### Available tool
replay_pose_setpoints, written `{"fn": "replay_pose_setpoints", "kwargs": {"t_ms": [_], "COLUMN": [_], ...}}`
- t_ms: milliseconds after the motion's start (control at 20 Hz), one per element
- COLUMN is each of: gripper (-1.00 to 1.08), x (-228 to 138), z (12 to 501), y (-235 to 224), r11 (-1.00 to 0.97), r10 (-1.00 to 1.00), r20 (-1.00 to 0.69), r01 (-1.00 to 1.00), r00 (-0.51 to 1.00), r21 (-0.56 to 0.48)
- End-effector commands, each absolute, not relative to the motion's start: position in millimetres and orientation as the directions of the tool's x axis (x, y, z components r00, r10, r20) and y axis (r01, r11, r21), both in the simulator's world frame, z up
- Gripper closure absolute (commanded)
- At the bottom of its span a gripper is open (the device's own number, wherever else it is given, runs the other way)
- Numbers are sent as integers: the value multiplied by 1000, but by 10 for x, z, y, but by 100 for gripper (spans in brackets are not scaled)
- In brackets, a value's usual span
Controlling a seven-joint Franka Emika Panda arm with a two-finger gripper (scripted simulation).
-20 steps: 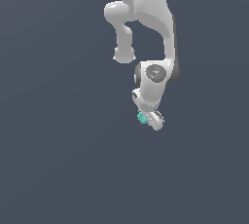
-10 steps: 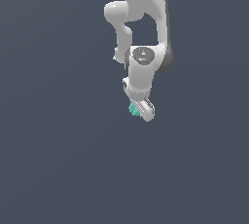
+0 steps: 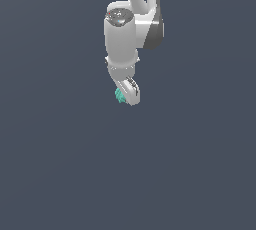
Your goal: Pick up the object and move it to a goal position.
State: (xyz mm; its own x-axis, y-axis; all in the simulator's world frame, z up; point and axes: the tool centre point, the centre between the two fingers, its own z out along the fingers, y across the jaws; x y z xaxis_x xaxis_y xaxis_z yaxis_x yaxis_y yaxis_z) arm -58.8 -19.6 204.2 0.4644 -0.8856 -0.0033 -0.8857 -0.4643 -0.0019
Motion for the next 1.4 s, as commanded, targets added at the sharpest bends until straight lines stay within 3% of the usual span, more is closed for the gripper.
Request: {"fn": "replay_pose_setpoints", "kwargs": {"t_ms": [0, 750, 1350], "gripper": [108, 108, 108], "x": [-653, -912, -947], "z": [2291, 3621, 3974], "y": [-398, -1459, -1739], "r11": [-464, -464, -466], "r10": [-886, -886, -885], "r20": [-4, -1, 0], "r01": [-886, -886, -885], "r00": [464, 464, 466], "r21": [-2, 0, 0]}}
